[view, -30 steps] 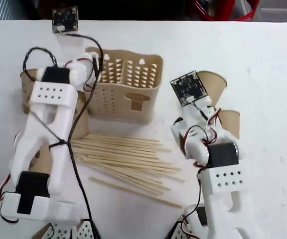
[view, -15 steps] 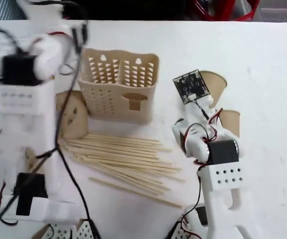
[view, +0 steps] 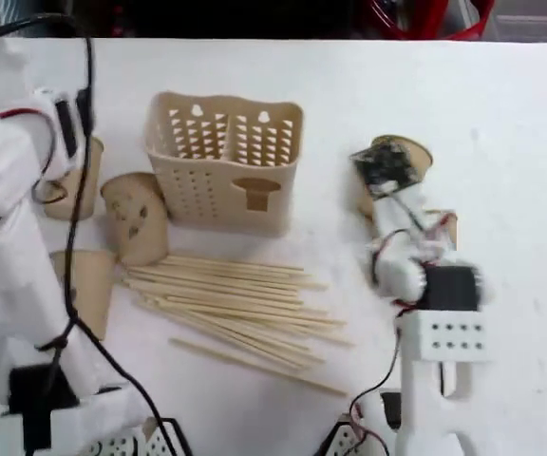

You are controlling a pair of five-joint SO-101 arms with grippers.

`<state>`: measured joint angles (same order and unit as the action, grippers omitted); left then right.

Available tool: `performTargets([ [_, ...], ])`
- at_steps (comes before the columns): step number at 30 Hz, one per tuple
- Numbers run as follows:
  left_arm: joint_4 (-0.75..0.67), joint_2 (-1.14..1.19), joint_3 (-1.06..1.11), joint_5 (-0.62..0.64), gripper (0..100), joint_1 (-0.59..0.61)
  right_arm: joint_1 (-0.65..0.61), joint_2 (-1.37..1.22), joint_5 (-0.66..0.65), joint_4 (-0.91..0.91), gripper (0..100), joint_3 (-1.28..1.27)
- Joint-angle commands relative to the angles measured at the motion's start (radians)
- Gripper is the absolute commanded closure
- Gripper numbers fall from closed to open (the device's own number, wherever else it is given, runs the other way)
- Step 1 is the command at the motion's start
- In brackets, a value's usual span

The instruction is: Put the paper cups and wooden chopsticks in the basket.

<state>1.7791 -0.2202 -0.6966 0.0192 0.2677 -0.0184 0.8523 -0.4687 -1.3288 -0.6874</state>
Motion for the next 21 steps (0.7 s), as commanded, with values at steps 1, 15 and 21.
performTargets([
  [1,0.006,-0.128,0.172,-0.054,83,0.019,0.259,-0.028,-0.356,-0.056,73.0,0.153],
  [15,-0.548,-0.727,1.428,-0.216,83,0.035,0.358,-0.943,-1.155,-0.38,73.0,1.01],
  [21,-0.689,-0.92,1.662,-0.269,83,0.113,0.315,-1.156,-1.24,-0.389,73.0,1.237],
])
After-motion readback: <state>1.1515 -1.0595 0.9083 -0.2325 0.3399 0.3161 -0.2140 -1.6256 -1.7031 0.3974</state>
